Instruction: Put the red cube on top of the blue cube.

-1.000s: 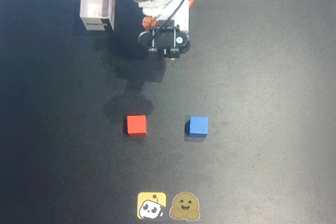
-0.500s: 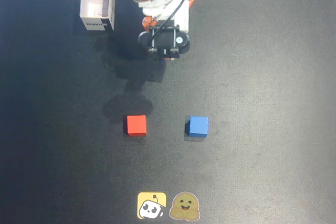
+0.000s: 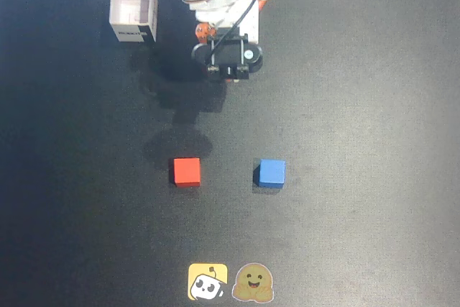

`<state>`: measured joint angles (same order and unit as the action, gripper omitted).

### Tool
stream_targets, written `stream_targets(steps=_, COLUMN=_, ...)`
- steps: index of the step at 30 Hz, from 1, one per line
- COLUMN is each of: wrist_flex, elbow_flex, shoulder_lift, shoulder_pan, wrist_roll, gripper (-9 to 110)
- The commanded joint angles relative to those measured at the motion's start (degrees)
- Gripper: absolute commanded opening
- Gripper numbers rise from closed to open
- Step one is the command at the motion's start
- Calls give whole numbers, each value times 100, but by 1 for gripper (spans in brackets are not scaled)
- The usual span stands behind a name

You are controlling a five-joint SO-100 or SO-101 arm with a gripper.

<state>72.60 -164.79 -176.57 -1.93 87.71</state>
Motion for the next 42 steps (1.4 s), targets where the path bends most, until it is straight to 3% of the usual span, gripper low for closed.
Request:
stream_targets(steps=1, wrist_flex=-53, elbow_flex=18, shoulder_lift=-62, shoulder_pan=44, wrist_roll=9, gripper=1)
stream_targets(steps=9, wrist_flex=-334, elbow_flex=378, shoulder_lift=88, shoulder_pan=35, wrist_roll=-167, gripper=3)
stream_targets(steps=16, wrist_flex=-773, elbow_flex=1951, shoulder_lift=2689, shoulder_pan=97, wrist_roll=-35, gripper=6)
stream_targets(steps=26, wrist_flex=-1239, elbow_flex=3252, shoulder_lift=4641, shoulder_pan=378, wrist_roll=18, gripper=21)
stream_targets(steps=42, wrist_flex=-1890, elbow_flex=4860, shoulder_lift=7286, shoulder_pan=545, wrist_roll=26, gripper=24)
